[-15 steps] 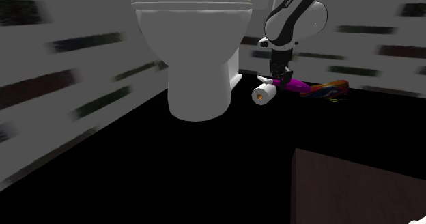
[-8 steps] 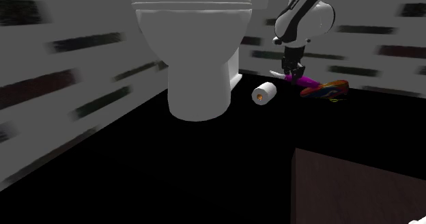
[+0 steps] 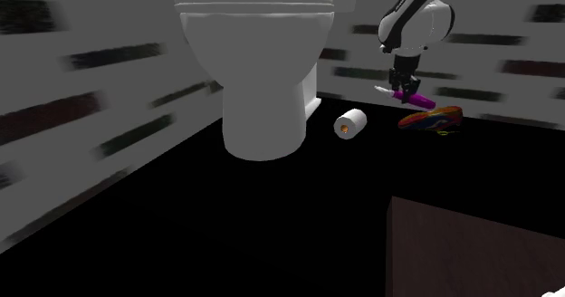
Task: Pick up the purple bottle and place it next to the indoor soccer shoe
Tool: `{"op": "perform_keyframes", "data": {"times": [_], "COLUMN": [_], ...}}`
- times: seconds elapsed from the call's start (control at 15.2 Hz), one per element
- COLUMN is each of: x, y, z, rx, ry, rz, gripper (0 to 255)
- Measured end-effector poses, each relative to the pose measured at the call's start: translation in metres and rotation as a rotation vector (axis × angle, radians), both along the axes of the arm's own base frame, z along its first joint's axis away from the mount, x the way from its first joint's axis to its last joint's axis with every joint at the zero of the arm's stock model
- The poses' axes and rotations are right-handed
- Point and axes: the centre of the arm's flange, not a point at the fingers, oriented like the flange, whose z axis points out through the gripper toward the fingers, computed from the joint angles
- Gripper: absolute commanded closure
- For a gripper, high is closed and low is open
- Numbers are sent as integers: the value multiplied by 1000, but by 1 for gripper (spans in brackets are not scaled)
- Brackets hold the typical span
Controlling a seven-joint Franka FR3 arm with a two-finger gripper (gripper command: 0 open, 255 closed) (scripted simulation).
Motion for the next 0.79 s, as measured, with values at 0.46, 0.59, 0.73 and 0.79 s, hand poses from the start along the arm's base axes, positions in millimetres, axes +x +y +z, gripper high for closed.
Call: {"op": "perform_keyframes", "data": {"times": [0.46,0.59,0.73,0.79], "x": [-16,-17,-17,-17], "y": [-26,-26,-28,-28], "z": [-26,-36,-47,-52], "rx": [0,0,0,1], "ry": [0,0,0,0], "rz": [1,1,1,1], "gripper": [255,255,255,255]}}
